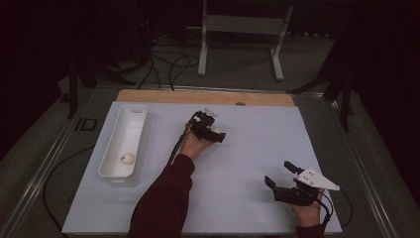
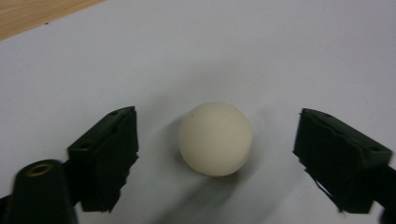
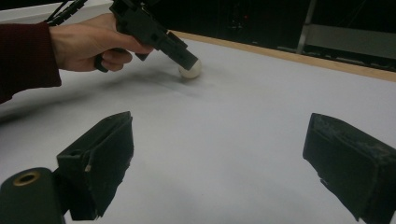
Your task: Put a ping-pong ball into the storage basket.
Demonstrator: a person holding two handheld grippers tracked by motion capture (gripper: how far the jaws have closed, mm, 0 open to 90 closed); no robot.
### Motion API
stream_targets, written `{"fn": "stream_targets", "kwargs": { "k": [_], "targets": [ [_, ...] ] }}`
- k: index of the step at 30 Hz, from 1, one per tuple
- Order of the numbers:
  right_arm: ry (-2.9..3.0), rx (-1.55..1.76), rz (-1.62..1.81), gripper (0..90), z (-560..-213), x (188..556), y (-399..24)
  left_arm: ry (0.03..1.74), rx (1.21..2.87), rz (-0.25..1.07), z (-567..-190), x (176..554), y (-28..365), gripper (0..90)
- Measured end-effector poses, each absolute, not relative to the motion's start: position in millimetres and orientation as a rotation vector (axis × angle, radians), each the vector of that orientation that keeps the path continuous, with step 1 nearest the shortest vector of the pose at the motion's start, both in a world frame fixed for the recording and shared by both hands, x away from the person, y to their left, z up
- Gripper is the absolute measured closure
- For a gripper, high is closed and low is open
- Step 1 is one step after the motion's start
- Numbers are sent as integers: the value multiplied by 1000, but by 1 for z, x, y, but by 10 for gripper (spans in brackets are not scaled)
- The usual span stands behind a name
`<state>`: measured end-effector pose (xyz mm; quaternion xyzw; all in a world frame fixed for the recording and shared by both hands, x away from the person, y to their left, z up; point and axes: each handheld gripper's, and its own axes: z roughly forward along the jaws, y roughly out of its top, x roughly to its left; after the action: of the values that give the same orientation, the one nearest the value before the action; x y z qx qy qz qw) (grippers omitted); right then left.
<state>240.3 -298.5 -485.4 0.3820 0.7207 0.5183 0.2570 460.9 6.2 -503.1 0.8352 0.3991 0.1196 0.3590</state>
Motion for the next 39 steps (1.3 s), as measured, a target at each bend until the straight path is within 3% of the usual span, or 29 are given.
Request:
{"fn": "stream_targets", "kwargs": {
  "k": [18, 24, 39],
  "targets": [
    [1953, 1038, 1407, 85, -485, 240, -299, 1069, 2159, 268, -513, 466, 6, 325],
    [1951, 1038, 1408, 85, -485, 240, -299, 1049, 2165, 257, -514, 466, 6, 503],
    [1953, 1035, 1407, 85, -485, 240, -298, 1033, 2173, 273, -508, 463, 8, 511]
  ]
}}
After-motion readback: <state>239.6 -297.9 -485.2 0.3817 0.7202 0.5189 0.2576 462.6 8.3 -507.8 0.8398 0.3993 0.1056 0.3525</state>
